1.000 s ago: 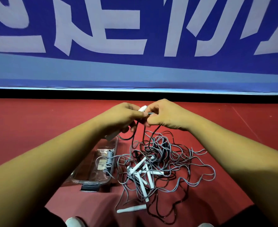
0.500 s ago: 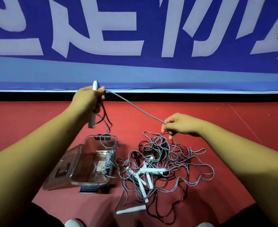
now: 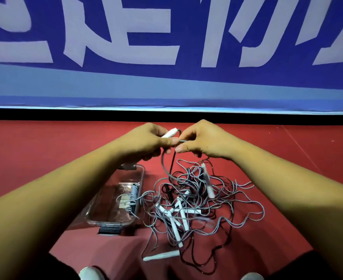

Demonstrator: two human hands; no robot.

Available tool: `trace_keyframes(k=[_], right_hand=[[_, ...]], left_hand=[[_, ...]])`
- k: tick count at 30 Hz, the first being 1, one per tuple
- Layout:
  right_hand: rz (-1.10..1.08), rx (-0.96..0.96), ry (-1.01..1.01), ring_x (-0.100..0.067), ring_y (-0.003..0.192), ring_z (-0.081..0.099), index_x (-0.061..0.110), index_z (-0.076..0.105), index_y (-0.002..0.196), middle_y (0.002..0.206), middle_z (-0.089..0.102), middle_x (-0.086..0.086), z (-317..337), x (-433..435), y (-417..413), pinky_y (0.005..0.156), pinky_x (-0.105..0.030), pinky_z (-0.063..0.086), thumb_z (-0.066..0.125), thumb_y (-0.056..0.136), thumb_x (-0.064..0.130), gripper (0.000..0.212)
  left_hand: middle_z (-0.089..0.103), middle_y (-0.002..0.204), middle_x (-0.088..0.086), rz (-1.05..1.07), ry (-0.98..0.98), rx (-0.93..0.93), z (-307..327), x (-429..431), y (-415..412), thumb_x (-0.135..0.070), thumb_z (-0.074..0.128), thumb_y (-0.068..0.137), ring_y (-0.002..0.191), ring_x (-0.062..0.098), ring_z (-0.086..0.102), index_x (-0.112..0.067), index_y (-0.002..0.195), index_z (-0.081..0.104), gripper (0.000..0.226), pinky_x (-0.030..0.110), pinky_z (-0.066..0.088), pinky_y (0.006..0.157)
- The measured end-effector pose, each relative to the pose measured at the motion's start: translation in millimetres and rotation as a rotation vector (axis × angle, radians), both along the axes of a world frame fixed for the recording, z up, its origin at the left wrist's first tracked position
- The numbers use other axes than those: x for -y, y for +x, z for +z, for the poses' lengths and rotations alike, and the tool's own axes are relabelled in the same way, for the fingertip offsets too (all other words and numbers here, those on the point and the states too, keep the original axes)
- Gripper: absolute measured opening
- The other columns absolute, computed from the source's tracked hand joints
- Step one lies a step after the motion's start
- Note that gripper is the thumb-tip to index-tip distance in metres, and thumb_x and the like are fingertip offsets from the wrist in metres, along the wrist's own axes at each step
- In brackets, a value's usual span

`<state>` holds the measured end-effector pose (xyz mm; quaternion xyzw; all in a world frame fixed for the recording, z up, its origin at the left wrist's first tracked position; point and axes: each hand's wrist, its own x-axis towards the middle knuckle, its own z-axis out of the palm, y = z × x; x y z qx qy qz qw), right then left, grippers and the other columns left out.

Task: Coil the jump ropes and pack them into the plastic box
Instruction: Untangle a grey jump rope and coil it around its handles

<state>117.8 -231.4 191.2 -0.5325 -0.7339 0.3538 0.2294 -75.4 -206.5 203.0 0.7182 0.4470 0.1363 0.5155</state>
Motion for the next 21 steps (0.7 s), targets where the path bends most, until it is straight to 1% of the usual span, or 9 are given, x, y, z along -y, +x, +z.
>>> trace_keyframes(k=[3, 6, 10, 12, 14, 16, 18, 19, 21], right_hand=[[-0.027, 0.050, -0.039, -0.014, 0.049, 0.051, 0.007, 0.072, 0.076, 0.054, 0.055, -0.006, -8.3, -2.5, 8.5, 0.051, -0.022, 0.041, 0.083, 0.073, 0.023, 0.020], [-0.055, 0.070, -0.081, -0.018, 0.055, 0.058, 0.003, 0.071, 0.075, 0.059, 0.059, -0.010, -15.7, -4.6, 19.8, 0.059, -0.027, 0.047, 0.083, 0.073, 0.022, 0.023], [-0.076, 0.010, -0.110, -0.015, 0.061, 0.065, 0.009, 0.074, 0.081, 0.067, 0.066, -0.010, -20.0, -6.6, 30.2, 0.069, -0.031, 0.054, 0.083, 0.074, 0.020, 0.016], [-0.039, 0.023, -0.135, -0.014, 0.063, 0.063, 0.007, 0.074, 0.083, 0.069, 0.066, -0.015, -21.3, -6.9, 29.4, 0.070, -0.031, 0.053, 0.082, 0.074, 0.018, 0.016], [-0.002, 0.060, -0.164, -0.015, 0.064, 0.062, 0.008, 0.074, 0.083, 0.075, 0.069, -0.020, -23.8, -6.4, 27.5, 0.071, -0.032, 0.052, 0.083, 0.074, 0.020, 0.018], [0.010, 0.062, -0.185, -0.015, 0.065, 0.061, 0.010, 0.074, 0.081, 0.077, 0.070, -0.019, -24.6, -4.6, 26.1, 0.071, -0.033, 0.050, 0.084, 0.072, 0.025, 0.021], [-0.010, 0.052, -0.177, -0.016, 0.062, 0.056, 0.011, 0.074, 0.079, 0.070, 0.068, -0.015, -22.3, -2.9, 23.1, 0.066, -0.033, 0.046, 0.085, 0.069, 0.036, 0.029], [-0.030, 0.049, -0.167, -0.018, 0.061, 0.051, 0.011, 0.073, 0.079, 0.066, 0.064, -0.012, -20.7, -2.3, 21.3, 0.064, -0.033, 0.041, 0.084, 0.066, 0.043, 0.036], [-0.078, 0.017, -0.152, -0.018, 0.059, 0.040, 0.009, 0.070, 0.076, 0.061, 0.052, -0.006, -17.9, -1.3, 16.5, 0.062, -0.033, 0.033, 0.081, 0.059, 0.058, 0.052]], left_hand=[[0.049, 0.057, 0.000, 0.137, 0.040, 0.067, -2.7, -13.1, -6.4, -0.025, 0.065, 0.094, 0.040, 0.008, 0.034, -0.008, 0.080, 0.062, 0.022, 0.018, 0.023, 0.037], [0.050, 0.056, -0.002, 0.258, 0.085, 0.128, -3.9, -24.4, -12.6, -0.023, 0.065, 0.094, 0.040, 0.008, 0.034, -0.010, 0.077, 0.061, 0.022, 0.016, 0.024, 0.038], [0.050, 0.063, 0.003, 0.331, 0.166, 0.123, -7.4, -37.3, -27.4, -0.027, 0.062, 0.096, 0.045, 0.012, 0.034, -0.010, 0.081, 0.061, 0.023, 0.019, 0.027, 0.039], [0.052, 0.065, 0.004, 0.375, 0.202, 0.121, -10.1, -41.8, -32.2, -0.029, 0.062, 0.096, 0.047, 0.013, 0.035, -0.009, 0.081, 0.063, 0.025, 0.021, 0.029, 0.040], [0.055, 0.064, 0.001, 0.416, 0.210, 0.144, -12.3, -44.7, -33.9, -0.028, 0.062, 0.096, 0.048, 0.013, 0.035, -0.011, 0.079, 0.062, 0.024, 0.021, 0.030, 0.040], [0.060, 0.059, -0.005, 0.428, 0.218, 0.138, -13.4, -45.3, -34.5, -0.024, 0.062, 0.096, 0.047, 0.013, 0.036, -0.014, 0.077, 0.062, 0.021, 0.021, 0.031, 0.039], [0.063, 0.061, -0.002, 0.449, 0.268, 0.086, -16.8, -46.4, -34.8, -0.020, 0.062, 0.095, 0.047, 0.015, 0.038, -0.012, 0.081, 0.062, 0.017, 0.022, 0.034, 0.040], [0.061, 0.062, 0.002, 0.474, 0.313, 0.042, -19.2, -47.0, -34.8, -0.019, 0.062, 0.094, 0.048, 0.018, 0.040, -0.010, 0.081, 0.061, 0.016, 0.023, 0.036, 0.042], [0.049, 0.059, 0.006, 0.523, 0.362, -0.007, -23.5, -46.0, -33.0, -0.019, 0.063, 0.093, 0.048, 0.022, 0.041, -0.011, 0.077, 0.054, 0.020, 0.025, 0.037, 0.045]])
